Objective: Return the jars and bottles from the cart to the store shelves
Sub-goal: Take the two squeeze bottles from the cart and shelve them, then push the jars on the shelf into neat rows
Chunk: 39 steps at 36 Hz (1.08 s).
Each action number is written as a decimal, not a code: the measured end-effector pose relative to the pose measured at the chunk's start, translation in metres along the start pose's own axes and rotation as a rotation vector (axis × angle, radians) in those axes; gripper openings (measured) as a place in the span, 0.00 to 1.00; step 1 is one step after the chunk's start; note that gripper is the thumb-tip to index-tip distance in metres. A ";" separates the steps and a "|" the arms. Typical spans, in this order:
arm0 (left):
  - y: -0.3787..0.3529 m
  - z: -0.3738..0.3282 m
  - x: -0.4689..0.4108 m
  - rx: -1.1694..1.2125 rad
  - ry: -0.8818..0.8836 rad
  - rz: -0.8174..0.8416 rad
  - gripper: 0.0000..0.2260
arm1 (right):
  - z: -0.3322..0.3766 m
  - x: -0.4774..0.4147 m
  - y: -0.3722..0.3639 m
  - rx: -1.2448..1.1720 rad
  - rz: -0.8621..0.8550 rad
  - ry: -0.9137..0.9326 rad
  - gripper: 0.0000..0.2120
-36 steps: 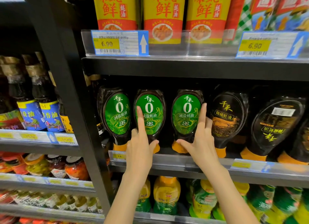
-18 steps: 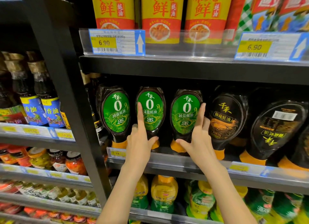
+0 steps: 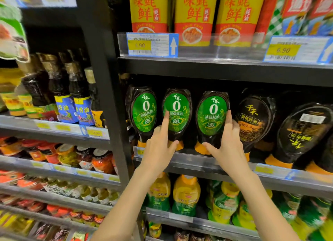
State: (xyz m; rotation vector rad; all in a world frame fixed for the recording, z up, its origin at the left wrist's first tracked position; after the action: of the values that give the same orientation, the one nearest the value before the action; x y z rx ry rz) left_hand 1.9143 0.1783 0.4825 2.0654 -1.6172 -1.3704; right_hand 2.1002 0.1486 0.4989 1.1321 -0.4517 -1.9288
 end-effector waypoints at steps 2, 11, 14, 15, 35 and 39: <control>0.003 0.000 0.006 0.011 -0.015 0.074 0.36 | 0.005 0.005 0.005 0.052 0.013 0.010 0.48; 0.060 0.009 0.047 -0.032 -0.144 0.330 0.23 | 0.043 0.053 0.005 0.256 0.278 0.057 0.36; 0.092 0.025 0.068 -0.103 -0.180 0.385 0.22 | 0.065 0.081 -0.005 0.297 0.409 0.044 0.34; 0.102 0.033 0.075 -0.127 -0.182 0.407 0.22 | 0.074 0.091 -0.010 0.294 0.446 0.048 0.34; 0.363 0.245 0.171 -0.474 0.093 0.406 0.30 | 0.331 0.200 -0.141 0.218 0.787 0.488 0.32; 0.398 0.281 0.175 -0.505 0.156 0.377 0.30 | 0.376 0.207 -0.172 0.198 0.834 0.580 0.34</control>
State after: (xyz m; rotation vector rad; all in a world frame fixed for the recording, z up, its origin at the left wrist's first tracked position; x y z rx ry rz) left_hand 1.4359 -0.0191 0.4813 1.4530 -1.3322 -1.2782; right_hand 1.6504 0.0466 0.4728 1.2882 -0.6598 -0.8087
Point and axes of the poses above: each hand's wrist, its own x-axis away from the middle knuckle, its own y-axis out of the back of the hand, z = x × y, the point moved 10 cm from there along -x, towards the middle knuckle, and after that the axes turned 9 degrees about -z, right-handed, at the moved point
